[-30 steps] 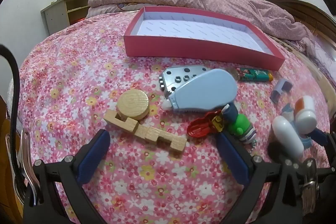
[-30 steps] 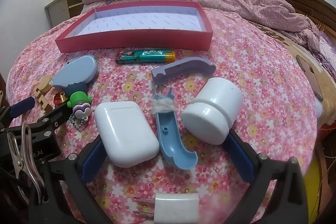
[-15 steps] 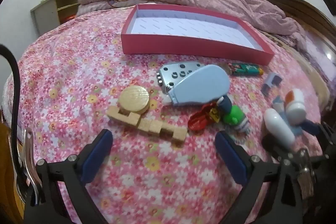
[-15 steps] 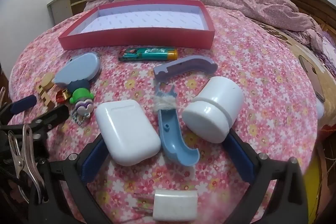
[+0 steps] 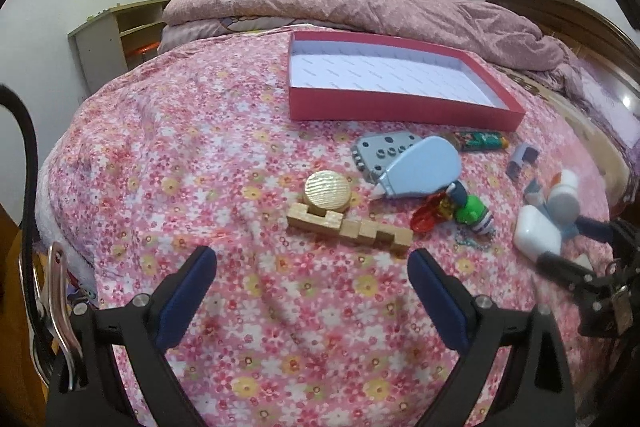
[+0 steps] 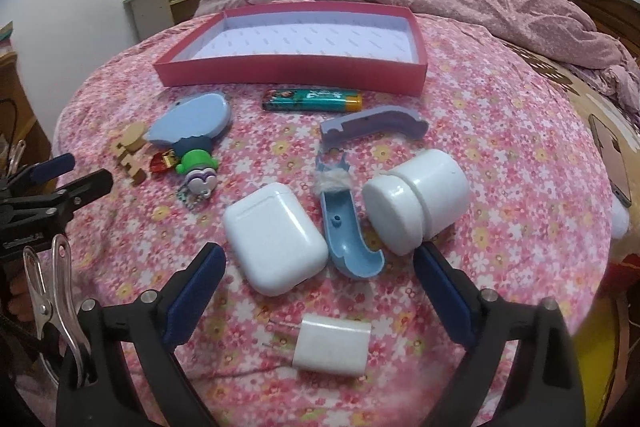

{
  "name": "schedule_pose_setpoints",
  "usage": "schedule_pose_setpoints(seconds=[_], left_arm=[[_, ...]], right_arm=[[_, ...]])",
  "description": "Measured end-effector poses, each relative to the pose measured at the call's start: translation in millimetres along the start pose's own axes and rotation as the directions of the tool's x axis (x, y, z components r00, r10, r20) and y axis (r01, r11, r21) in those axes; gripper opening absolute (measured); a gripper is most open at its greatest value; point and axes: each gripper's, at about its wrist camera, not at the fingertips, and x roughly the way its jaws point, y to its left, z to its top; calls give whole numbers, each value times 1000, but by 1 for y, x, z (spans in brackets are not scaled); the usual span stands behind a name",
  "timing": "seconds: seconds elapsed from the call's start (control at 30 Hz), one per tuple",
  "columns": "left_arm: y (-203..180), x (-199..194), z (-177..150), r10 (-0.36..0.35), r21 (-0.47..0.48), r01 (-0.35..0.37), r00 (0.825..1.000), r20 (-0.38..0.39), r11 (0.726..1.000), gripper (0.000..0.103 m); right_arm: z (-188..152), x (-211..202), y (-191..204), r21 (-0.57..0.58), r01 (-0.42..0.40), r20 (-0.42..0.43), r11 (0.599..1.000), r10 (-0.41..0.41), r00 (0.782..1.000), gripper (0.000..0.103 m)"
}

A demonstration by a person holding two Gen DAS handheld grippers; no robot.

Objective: Organize rigid objects
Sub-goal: 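Move the left gripper over the wooden puzzle piece while the right approaches the earbud case, then grasp the wooden puzzle piece with left gripper while right grasps white earbud case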

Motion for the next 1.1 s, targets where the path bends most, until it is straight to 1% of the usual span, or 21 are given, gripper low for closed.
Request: schedule_pose_setpoints(seconds=[0.07,0.13,0.17,0.2,0.23,0.33,0.5,0.57,0.63,0.67,0.73,0.8,1.0,1.1], left_arm=[[-4,1,3,-25,12,25,1000,-5,1000,99],[-6,4,4,-72,36,73,997,-26,997,99],[-8,6,5,-100,63,103,994,-44,993,99],[-9,8,5,-106,82,110,993,-50,991,99],[-11,9,6,-105,100,110,993,-51,989,99],[-13,12,9,-71,143,76,997,-39,987,99],[-13,25,18,-113,170,122,992,-60,978,99],[-11,28,20,-114,173,122,992,-55,977,99],[-9,32,23,-97,175,102,995,-39,979,99],[-8,33,23,-91,175,96,995,-40,980,99],[-6,40,24,-87,170,95,995,-54,981,99],[-4,45,25,-93,160,102,994,-64,982,99],[-3,46,22,-93,141,99,995,-47,985,99],[-5,45,20,-90,135,95,995,-40,986,99]], right_arm=[[0,-3,-1,-2,-12,2,1000,12,1000,97],[0,-6,-2,2,-26,-1,1000,26,1000,97],[0,-7,-2,4,-30,-2,1000,30,1000,97],[-1,-8,-2,5,-34,-3,999,34,999,97],[-1,-8,-3,3,-37,-4,999,37,999,97],[-1,-10,-2,-7,-40,-8,999,40,999,97],[2,-16,1,-21,-50,4,999,50,999,97],[3,-17,1,-21,-60,7,998,60,998,97],[3,-17,3,-28,-68,8,997,68,998,97],[4,-17,5,-34,-71,11,997,72,997,96],[4,-18,7,-45,-86,14,995,87,996,90],[5,-19,8,-45,-107,10,993,107,994,88],[8,-22,8,-34,-160,20,987,160,987,84],[10,-20,12,-45,-169,8,985,170,985,79]])
